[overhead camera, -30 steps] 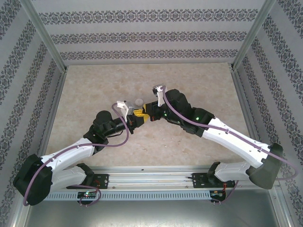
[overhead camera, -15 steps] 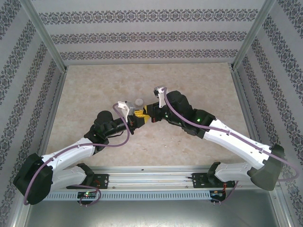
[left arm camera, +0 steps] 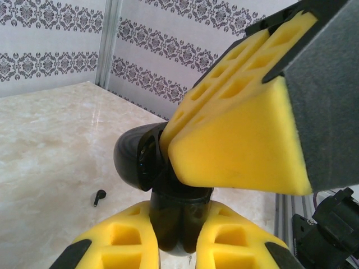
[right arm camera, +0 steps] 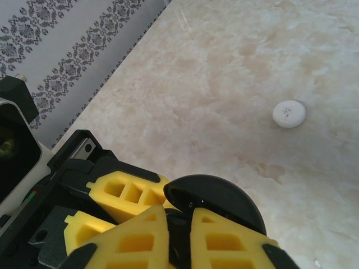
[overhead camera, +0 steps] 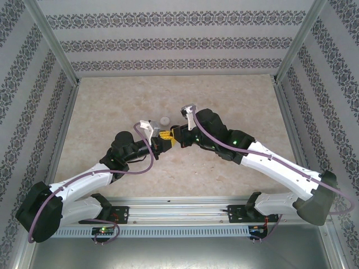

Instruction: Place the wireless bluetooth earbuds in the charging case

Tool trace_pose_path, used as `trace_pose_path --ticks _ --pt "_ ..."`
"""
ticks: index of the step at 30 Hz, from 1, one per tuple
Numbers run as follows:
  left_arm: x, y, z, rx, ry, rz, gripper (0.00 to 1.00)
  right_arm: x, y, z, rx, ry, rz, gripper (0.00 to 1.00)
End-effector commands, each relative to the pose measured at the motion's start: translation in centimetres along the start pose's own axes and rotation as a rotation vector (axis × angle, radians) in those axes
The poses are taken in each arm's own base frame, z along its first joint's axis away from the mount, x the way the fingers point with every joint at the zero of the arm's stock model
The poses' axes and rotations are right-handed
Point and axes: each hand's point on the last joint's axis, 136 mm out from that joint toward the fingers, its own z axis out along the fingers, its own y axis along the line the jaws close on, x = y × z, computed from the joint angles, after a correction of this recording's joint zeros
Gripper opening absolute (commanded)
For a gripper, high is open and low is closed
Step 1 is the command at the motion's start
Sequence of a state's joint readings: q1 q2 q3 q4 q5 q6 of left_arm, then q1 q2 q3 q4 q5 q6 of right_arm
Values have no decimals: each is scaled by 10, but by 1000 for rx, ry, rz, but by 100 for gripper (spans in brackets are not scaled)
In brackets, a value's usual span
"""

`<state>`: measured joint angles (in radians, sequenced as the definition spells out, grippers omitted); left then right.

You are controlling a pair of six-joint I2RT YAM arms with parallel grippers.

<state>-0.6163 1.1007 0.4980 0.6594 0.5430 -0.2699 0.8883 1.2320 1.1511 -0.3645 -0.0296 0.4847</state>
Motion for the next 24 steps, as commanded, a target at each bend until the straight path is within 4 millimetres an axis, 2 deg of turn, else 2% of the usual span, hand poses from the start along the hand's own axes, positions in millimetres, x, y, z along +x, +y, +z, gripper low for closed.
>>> trace_pose_path --ticks 1,5,10,19,24 --pt "-29 -13 1 39 -90 42 0 8 -1 -2 18 42 -15 19" --pt "-29 -12 1 38 -89 46 0 4 -1 -5 28 36 -21 32" --pt "-29 -12 2 39 -89 44 0 -6 5 -10 7 20 -10 41" --pt "-21 -11 1 37 -77 44 0 -30 18 -29 -49 -17 17 47" --pt "-16 -9 0 31 -68 43 0 -42 5 -40 -17 -18 71 49"
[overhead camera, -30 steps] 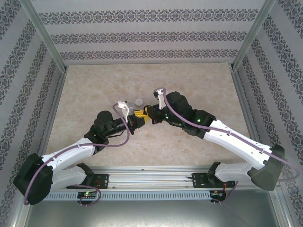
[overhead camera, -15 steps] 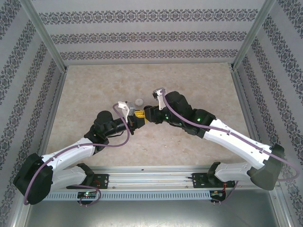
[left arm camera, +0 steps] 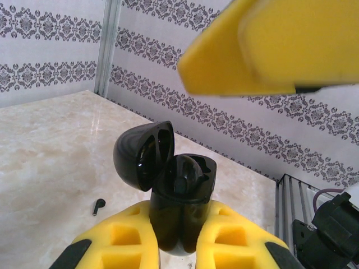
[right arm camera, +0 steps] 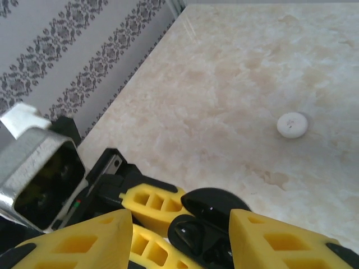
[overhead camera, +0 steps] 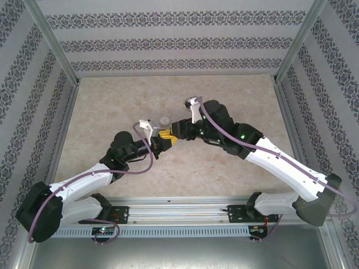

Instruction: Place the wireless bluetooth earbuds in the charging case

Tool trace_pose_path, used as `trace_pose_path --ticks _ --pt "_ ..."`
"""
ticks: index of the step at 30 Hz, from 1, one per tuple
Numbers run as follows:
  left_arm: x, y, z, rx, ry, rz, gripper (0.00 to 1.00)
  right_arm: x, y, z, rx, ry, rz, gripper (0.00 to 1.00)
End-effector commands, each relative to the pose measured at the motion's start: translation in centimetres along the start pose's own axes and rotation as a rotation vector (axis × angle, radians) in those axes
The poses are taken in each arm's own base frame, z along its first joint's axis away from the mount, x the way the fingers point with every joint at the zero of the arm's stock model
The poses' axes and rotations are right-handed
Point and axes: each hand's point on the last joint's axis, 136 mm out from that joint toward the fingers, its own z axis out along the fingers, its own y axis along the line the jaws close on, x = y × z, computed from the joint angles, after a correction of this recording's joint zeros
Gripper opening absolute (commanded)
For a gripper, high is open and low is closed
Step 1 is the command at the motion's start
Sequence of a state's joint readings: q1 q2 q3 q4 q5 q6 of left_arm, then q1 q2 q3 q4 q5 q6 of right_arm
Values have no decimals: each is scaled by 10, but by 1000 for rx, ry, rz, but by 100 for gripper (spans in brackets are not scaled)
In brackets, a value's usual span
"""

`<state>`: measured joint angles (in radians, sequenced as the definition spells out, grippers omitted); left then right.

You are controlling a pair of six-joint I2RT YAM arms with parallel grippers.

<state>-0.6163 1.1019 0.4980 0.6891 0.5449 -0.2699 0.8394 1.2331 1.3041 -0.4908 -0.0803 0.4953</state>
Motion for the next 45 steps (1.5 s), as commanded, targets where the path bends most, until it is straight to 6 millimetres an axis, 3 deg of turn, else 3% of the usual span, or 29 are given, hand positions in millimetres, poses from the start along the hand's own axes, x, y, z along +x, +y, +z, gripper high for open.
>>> trace_pose_path --ticks 1,4,7,13,15,20,26,32,45 --pt "-8 -6 1 19 -40 30 0 -9 -11 -14 33 5 63 49" --pt "-3 -4 0 16 -27 29 0 -4 -49 -14 144 46 161 49" --pt "4 -2 0 11 -9 27 0 15 -96 -10 262 130 280 49" --pt "18 1 2 9 30 21 0 60 -198 17 386 282 447 44" --pt "22 1 3 15 48 20 0 70 -222 21 426 337 491 43" --pt "30 4 0 -1 59 11 0 84 -262 38 492 393 618 43" --pt "33 6 1 -10 62 5 0 105 -289 63 515 420 761 49" --pt "34 5 2 0 71 5 0 123 -305 84 535 422 813 46" --pt "43 7 4 3 96 21 0 132 -322 106 572 435 803 37"
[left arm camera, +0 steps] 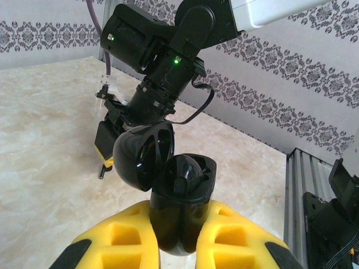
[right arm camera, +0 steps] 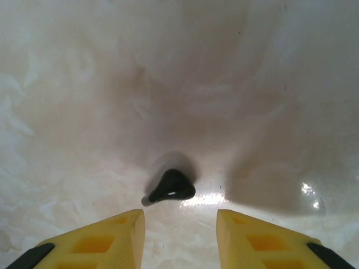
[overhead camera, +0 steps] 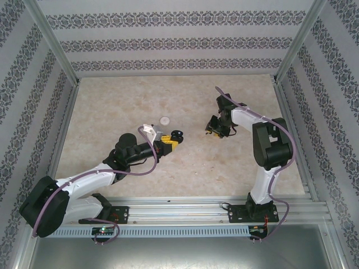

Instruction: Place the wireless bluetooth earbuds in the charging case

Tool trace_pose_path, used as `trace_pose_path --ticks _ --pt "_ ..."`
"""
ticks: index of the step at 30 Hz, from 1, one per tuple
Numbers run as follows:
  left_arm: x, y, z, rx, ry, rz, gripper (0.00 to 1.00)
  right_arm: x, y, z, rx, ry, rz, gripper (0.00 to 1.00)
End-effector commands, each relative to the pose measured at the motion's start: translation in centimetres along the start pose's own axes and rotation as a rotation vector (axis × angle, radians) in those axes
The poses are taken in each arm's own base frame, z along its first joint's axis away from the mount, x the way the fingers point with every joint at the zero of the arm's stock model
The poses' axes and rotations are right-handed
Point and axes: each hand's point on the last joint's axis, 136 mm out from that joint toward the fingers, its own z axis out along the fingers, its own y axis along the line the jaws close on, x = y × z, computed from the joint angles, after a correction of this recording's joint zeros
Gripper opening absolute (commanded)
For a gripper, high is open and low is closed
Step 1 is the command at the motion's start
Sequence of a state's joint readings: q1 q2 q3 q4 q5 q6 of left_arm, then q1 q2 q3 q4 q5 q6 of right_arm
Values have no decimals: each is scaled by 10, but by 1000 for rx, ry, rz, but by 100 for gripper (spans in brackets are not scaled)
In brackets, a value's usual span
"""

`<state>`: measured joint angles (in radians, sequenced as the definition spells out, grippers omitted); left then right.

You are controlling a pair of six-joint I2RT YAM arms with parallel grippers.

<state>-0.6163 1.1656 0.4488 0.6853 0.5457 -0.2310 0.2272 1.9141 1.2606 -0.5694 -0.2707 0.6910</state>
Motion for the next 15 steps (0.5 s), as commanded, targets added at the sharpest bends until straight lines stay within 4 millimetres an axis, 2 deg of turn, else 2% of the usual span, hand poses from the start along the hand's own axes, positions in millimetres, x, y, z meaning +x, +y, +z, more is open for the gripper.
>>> trace_pose_path --ticks 1,15 --pt "0 -6 2 27 -3 39 0 -8 7 7 7 -16 1 37" --pt "3 -5 4 34 12 45 0 -9 3 24 50 22 -29 30"
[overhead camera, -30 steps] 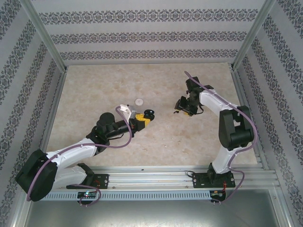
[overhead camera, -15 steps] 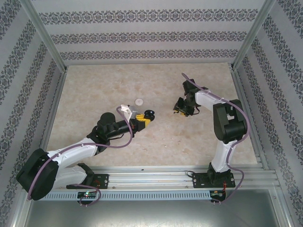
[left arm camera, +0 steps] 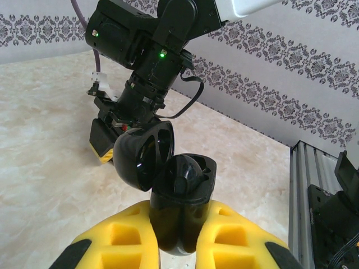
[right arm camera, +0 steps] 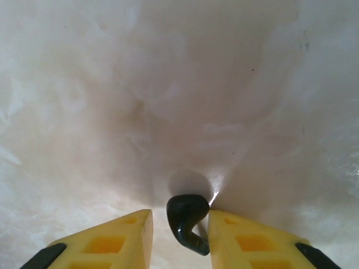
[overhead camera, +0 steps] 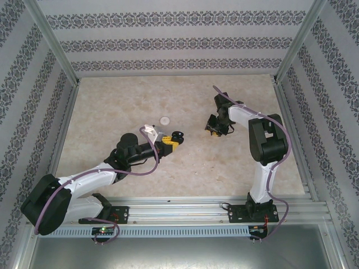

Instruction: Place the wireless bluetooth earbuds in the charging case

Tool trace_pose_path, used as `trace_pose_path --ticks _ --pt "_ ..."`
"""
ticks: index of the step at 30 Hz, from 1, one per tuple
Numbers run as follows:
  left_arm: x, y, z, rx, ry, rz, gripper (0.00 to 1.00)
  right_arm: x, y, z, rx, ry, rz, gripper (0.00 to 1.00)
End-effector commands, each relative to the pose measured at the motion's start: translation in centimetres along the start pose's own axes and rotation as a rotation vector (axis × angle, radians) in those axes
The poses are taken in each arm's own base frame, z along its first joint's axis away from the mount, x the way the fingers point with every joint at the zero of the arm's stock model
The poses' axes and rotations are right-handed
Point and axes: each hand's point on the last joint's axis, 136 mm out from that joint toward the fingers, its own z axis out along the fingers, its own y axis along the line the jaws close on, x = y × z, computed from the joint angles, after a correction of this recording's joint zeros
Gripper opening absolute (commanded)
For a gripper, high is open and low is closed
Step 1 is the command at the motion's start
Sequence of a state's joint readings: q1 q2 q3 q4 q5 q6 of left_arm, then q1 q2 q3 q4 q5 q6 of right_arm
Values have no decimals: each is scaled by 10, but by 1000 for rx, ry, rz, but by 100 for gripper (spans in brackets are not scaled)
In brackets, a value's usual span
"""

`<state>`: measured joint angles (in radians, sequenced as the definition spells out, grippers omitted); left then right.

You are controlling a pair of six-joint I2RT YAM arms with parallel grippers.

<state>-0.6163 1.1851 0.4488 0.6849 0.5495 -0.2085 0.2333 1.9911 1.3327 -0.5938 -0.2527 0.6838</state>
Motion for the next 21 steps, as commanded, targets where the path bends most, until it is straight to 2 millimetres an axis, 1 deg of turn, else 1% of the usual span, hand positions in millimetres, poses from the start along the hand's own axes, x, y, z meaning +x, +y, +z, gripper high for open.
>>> trace_pose_path --ticks 1,5,10,17,21 --pt "-2 -7 2 34 -5 32 0 1 1 11 22 12 -29 29" --pt "-3 -7 2 33 -5 30 0 4 -2 12 40 24 -46 28" --pt "-3 -7 2 35 -4 26 0 7 -4 6 73 30 -75 32" --pt "-4 -8 2 37 -7 24 0 -2 -3 -7 131 6 -135 35" --pt "-4 -8 2 38 -8 23 0 -5 -3 -4 160 16 -156 35"
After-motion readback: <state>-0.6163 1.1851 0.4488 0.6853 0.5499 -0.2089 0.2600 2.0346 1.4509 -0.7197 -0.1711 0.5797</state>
